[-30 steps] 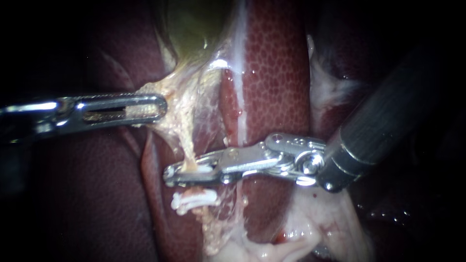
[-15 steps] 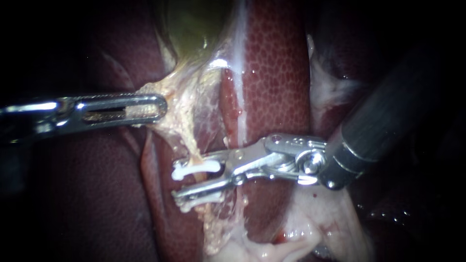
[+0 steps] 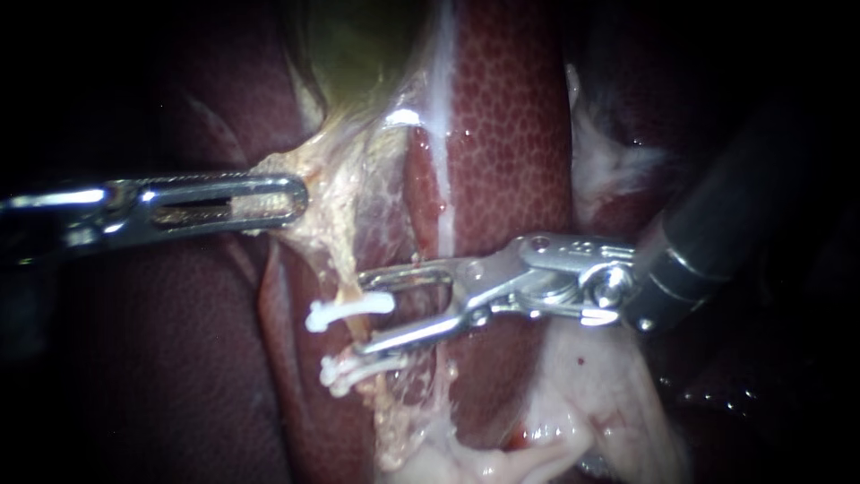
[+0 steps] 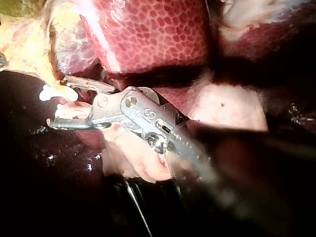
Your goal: Going back third clip left tube
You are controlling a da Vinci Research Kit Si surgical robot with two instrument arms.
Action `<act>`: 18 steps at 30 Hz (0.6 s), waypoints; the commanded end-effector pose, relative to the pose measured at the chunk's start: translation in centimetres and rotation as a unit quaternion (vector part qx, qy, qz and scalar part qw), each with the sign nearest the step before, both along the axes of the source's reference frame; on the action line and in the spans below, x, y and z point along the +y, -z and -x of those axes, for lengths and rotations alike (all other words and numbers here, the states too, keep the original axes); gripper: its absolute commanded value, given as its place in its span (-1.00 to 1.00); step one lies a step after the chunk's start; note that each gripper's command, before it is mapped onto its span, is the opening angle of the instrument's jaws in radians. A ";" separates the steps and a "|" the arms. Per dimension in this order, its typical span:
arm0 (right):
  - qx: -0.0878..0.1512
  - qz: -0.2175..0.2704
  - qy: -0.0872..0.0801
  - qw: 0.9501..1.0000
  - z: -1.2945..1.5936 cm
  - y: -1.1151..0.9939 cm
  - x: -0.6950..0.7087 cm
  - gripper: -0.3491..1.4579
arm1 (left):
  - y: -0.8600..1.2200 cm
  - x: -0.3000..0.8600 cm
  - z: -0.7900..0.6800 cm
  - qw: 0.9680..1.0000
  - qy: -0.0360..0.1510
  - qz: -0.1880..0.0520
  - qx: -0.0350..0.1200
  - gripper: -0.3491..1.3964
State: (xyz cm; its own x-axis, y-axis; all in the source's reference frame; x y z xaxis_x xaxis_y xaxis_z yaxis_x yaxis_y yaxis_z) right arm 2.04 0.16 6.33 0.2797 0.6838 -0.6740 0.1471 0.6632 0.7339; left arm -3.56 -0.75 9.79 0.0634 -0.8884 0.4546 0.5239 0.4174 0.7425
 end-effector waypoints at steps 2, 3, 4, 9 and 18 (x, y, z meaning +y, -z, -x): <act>0.001 0.004 0.001 1.000 0.12 0.04 0.02 0.05 | 0.00 0.00 0.00 1.000 0.000 0.000 0.000 -1.00; 0.003 0.006 0.002 1.000 0.17 0.06 0.02 0.05 | 0.00 0.00 0.00 1.000 0.000 0.000 0.000 -1.00; 0.005 0.009 0.004 1.000 0.22 0.08 0.03 0.05 | 0.00 0.00 0.00 1.000 0.000 0.000 0.000 -1.00; 0.006 0.020 0.002 1.000 0.54 0.25 0.11 0.05 | 0.00 0.00 0.00 1.000 0.000 0.000 0.000 -1.00; 0.014 0.039 -0.005 0.999 1.12 0.73 0.41 0.05 | -0.01 0.01 0.00 1.000 0.000 0.000 0.000 -1.00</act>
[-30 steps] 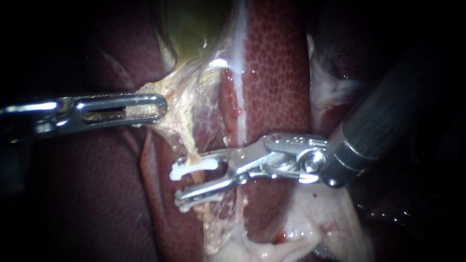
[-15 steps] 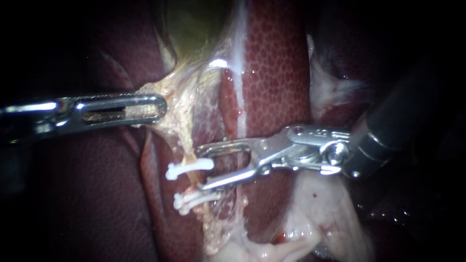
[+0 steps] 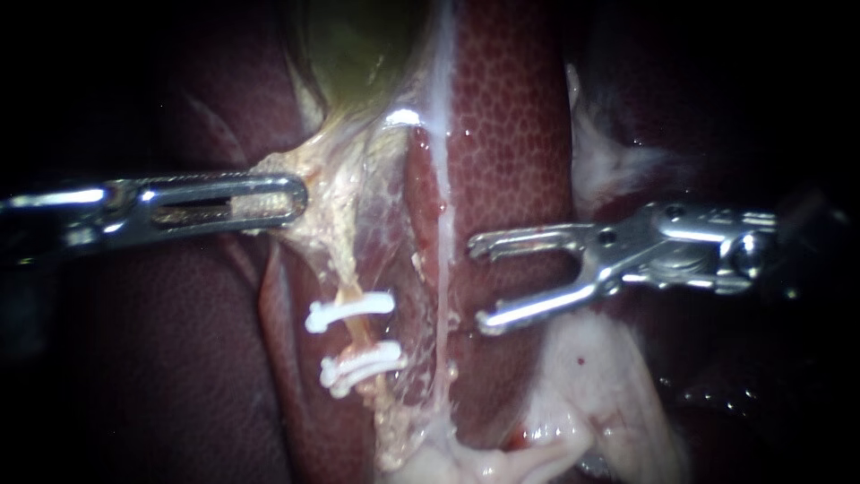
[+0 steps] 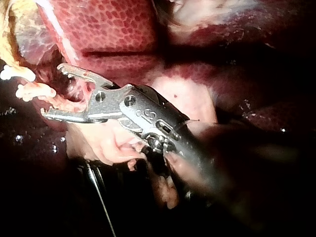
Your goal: Going back third clip left tube
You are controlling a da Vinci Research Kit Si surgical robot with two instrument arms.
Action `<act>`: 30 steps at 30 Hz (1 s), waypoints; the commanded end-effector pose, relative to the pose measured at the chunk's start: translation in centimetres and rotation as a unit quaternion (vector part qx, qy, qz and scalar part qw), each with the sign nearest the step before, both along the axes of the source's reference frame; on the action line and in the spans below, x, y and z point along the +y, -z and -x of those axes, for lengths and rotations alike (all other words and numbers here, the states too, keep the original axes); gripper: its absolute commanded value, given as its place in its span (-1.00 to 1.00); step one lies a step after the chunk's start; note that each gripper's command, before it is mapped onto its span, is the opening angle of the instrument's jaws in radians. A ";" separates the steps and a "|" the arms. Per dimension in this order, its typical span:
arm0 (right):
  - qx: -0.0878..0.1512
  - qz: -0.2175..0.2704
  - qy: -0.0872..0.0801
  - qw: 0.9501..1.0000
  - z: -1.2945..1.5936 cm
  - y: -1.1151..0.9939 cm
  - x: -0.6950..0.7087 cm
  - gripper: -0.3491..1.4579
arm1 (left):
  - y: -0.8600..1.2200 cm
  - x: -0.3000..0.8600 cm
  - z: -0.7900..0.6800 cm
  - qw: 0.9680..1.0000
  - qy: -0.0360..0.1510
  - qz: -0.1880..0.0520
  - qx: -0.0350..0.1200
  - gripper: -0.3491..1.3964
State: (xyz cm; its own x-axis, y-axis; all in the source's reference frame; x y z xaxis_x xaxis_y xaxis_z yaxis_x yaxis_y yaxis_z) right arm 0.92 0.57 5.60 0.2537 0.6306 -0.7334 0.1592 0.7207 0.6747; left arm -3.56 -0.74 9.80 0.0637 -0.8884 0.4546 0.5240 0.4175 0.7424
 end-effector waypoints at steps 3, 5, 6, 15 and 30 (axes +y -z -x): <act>0.005 0.004 -0.004 1.000 0.10 0.17 0.06 0.05 | -0.02 0.00 0.01 1.000 0.000 0.000 0.000 -1.00; 0.009 0.004 -0.006 1.000 0.14 0.25 0.09 0.05 | -0.03 0.00 0.02 1.000 0.000 0.000 0.000 -1.00; 0.011 0.006 -0.006 1.000 0.15 0.29 0.10 0.05 | -0.04 0.00 0.03 1.000 0.000 0.001 0.000 -1.00; 0.013 0.008 -0.006 1.000 0.16 0.36 0.09 0.05 | -0.22 -0.05 0.12 1.000 0.002 0.005 0.003 -1.00; 0.013 0.008 -0.007 1.000 0.14 0.36 0.07 0.05 | -0.62 -0.03 0.59 1.000 -0.005 0.008 0.006 -1.00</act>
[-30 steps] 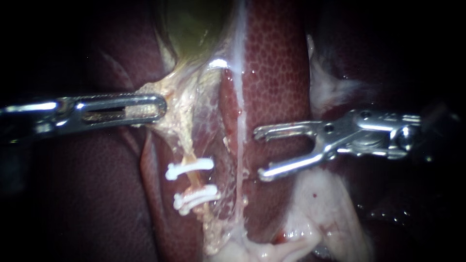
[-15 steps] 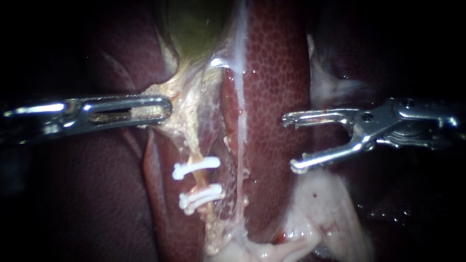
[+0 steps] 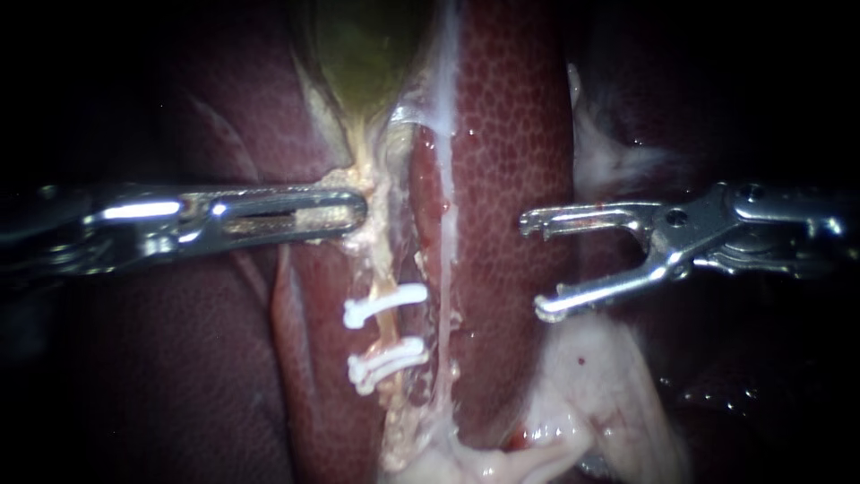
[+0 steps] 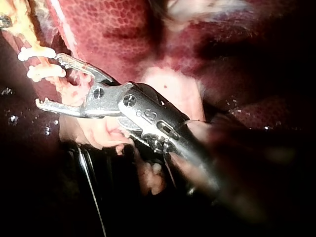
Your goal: Going back third clip left tube
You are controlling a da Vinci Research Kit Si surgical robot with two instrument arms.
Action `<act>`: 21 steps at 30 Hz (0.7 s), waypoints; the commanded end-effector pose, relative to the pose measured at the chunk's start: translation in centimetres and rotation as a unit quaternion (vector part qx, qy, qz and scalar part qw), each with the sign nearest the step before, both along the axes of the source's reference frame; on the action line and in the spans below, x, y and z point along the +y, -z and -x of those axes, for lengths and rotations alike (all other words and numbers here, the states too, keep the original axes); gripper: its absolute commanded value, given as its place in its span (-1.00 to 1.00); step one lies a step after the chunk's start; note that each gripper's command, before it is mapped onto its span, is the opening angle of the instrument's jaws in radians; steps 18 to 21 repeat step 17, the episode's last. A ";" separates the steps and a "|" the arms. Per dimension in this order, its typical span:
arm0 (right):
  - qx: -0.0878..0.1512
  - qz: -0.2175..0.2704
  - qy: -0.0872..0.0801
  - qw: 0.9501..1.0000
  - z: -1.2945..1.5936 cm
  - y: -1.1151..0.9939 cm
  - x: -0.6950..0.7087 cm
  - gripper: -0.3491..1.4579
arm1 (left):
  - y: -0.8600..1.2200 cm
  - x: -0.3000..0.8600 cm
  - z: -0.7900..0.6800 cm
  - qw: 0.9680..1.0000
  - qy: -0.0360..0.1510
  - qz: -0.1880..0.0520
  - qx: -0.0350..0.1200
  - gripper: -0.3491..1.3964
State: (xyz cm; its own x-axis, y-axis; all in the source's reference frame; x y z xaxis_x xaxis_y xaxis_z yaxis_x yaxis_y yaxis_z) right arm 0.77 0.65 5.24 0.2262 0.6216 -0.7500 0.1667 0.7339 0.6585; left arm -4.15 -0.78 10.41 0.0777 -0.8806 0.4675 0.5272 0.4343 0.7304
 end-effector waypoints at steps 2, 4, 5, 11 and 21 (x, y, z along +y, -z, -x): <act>0.000 0.000 0.000 1.000 -0.01 0.01 0.00 0.05 | -0.01 0.01 0.04 1.000 -0.003 0.008 0.004 -1.00; 0.000 0.000 0.000 1.000 -0.01 0.01 -0.01 0.05 | -0.02 0.02 0.08 1.000 -0.006 0.013 0.005 -1.00; 0.000 0.000 0.000 1.000 -0.01 0.02 -0.01 0.05 | -0.03 0.03 0.09 1.000 -0.006 0.013 0.005 -1.00; 0.000 0.000 0.000 1.000 -0.02 0.03 -0.02 0.05 | -0.04 0.03 0.09 1.000 -0.006 0.013 0.005 -1.00; 0.000 0.000 0.000 1.000 -0.02 0.03 -0.02 0.05 | -0.04 0.03 0.09 1.000 -0.006 0.013 0.005 -1.00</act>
